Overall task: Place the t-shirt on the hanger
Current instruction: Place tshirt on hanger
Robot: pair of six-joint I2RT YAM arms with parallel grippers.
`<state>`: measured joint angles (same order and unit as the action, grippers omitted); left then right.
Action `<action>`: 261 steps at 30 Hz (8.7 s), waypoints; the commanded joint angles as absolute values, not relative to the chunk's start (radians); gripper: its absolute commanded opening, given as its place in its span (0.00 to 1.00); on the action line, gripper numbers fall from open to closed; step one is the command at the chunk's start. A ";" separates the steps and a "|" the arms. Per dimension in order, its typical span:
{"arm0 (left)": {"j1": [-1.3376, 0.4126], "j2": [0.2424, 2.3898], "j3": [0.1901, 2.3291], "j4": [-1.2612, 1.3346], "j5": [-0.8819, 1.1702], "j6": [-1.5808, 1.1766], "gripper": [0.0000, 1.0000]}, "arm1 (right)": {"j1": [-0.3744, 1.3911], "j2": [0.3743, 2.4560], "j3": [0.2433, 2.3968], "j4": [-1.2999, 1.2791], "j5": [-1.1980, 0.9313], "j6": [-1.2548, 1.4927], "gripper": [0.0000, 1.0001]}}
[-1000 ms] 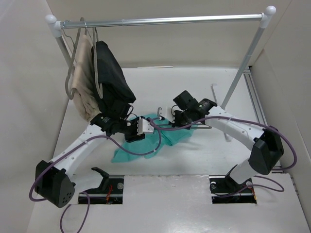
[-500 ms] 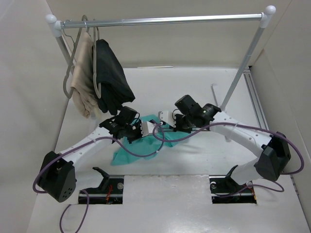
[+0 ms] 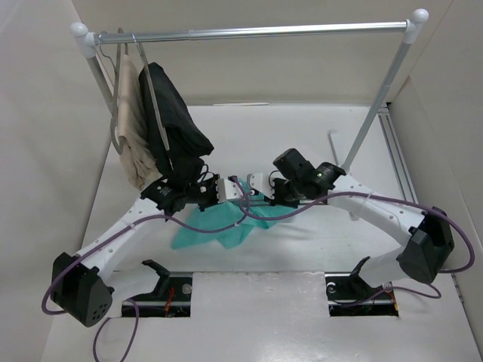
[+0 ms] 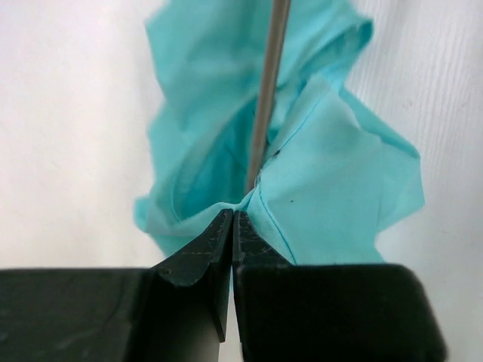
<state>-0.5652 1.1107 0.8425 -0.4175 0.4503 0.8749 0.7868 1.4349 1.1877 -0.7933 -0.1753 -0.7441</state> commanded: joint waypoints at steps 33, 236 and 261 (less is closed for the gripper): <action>-0.423 1.080 1.117 -0.771 0.946 1.310 0.00 | 0.873 1.259 1.181 -0.765 -0.319 -0.790 0.00; -0.480 0.874 0.669 -0.273 0.607 0.839 0.00 | 0.713 1.166 0.907 -0.198 -0.565 -0.526 0.56; -0.480 0.867 0.649 -0.290 0.626 0.877 0.00 | 0.755 1.155 1.003 -0.190 -0.583 -0.503 0.60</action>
